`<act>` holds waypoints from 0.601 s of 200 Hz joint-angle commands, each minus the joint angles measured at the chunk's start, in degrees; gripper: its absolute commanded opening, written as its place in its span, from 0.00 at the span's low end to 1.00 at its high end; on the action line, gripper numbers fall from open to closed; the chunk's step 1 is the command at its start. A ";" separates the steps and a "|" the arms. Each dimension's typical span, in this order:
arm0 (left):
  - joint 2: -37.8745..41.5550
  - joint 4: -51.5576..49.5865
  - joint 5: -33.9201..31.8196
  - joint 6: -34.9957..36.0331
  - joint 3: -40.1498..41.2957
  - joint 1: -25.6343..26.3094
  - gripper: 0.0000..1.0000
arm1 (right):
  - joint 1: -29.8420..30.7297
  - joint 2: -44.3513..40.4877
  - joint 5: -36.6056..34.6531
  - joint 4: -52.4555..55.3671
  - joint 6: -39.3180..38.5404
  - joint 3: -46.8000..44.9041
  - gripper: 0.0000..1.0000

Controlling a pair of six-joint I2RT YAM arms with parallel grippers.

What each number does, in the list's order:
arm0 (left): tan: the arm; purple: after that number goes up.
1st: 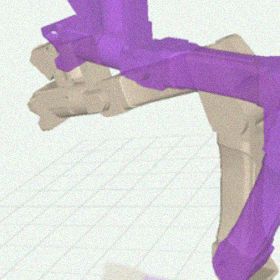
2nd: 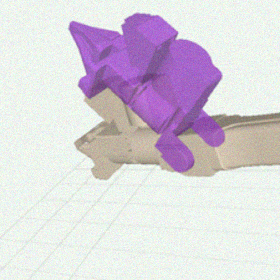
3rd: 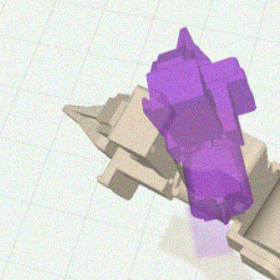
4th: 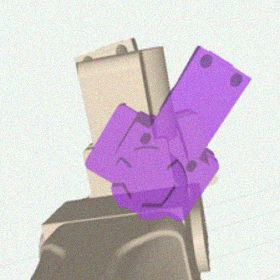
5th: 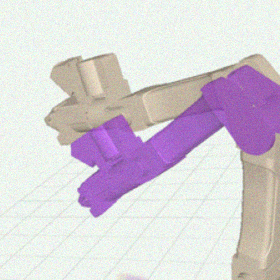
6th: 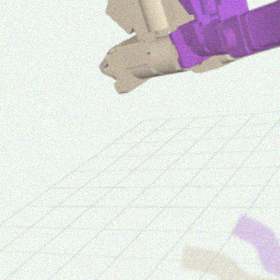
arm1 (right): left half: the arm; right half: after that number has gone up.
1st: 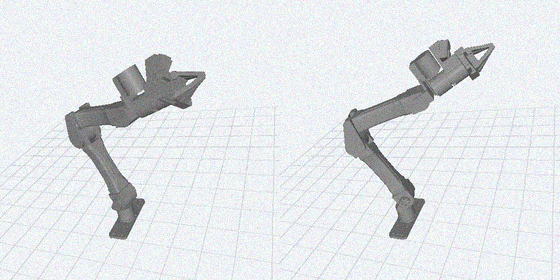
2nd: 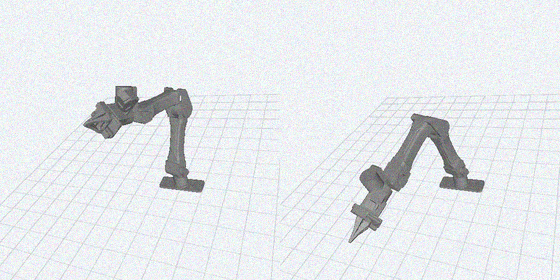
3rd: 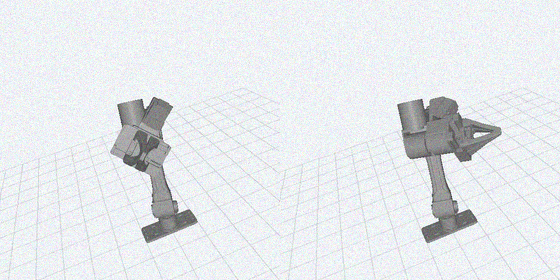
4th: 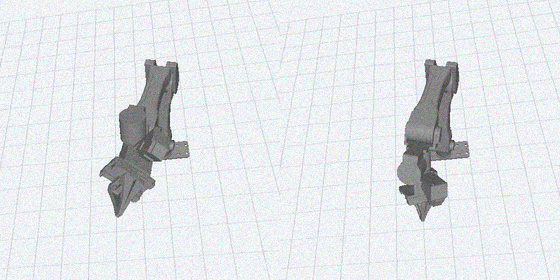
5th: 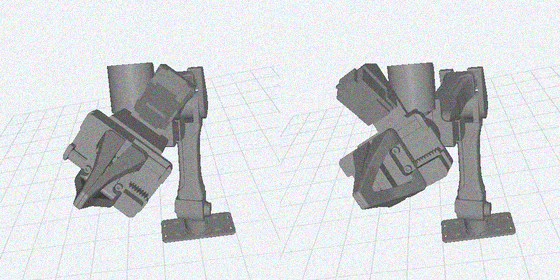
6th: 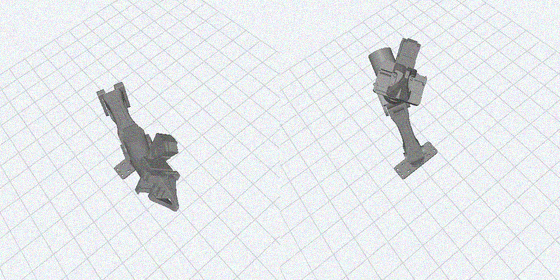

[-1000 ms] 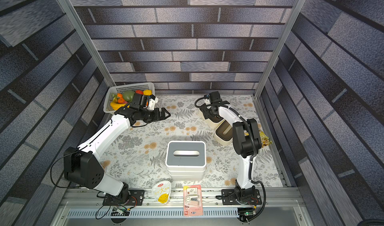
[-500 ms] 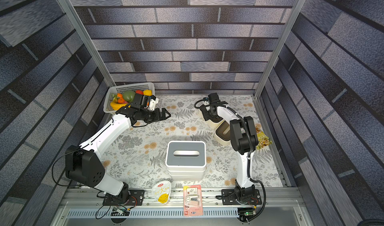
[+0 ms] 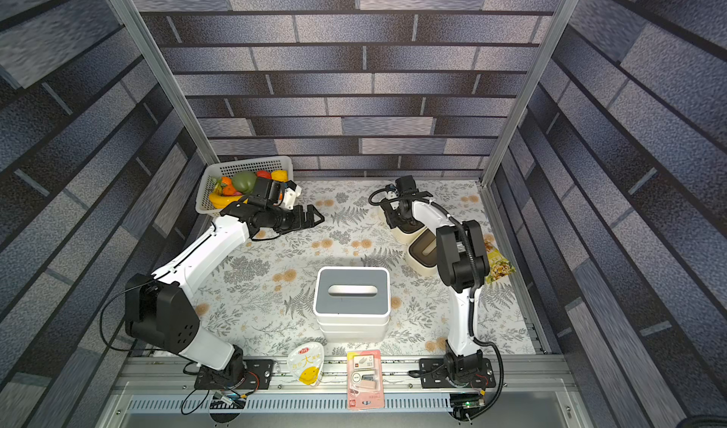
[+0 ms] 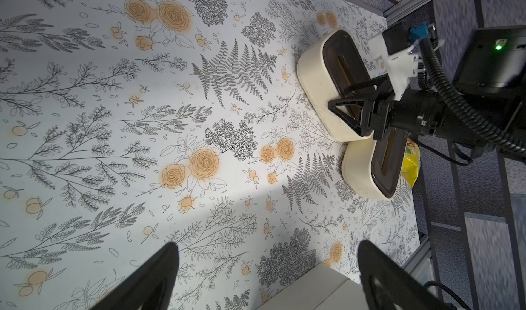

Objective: Stack the tissue boxes
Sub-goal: Pick up the tissue box from the center of the board.

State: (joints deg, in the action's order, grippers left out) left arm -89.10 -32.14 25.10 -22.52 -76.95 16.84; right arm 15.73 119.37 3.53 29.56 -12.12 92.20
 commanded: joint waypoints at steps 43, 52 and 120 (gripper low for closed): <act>1.18 3.17 4.05 -3.46 1.26 -2.88 1.00 | -0.35 -2.72 5.75 0.22 -1.58 -0.35 0.51; 1.59 4.04 5.08 -4.54 1.62 -3.50 1.00 | -0.35 -2.74 6.01 0.39 -1.51 -0.52 0.50; 5.40 5.33 4.52 -5.95 2.99 -3.81 1.00 | 0.13 -13.89 9.09 1.92 -0.89 -3.53 0.41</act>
State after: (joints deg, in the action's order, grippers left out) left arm -87.33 -28.08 28.75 -27.33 -74.91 12.91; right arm 15.73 111.92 10.81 31.05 -12.93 89.93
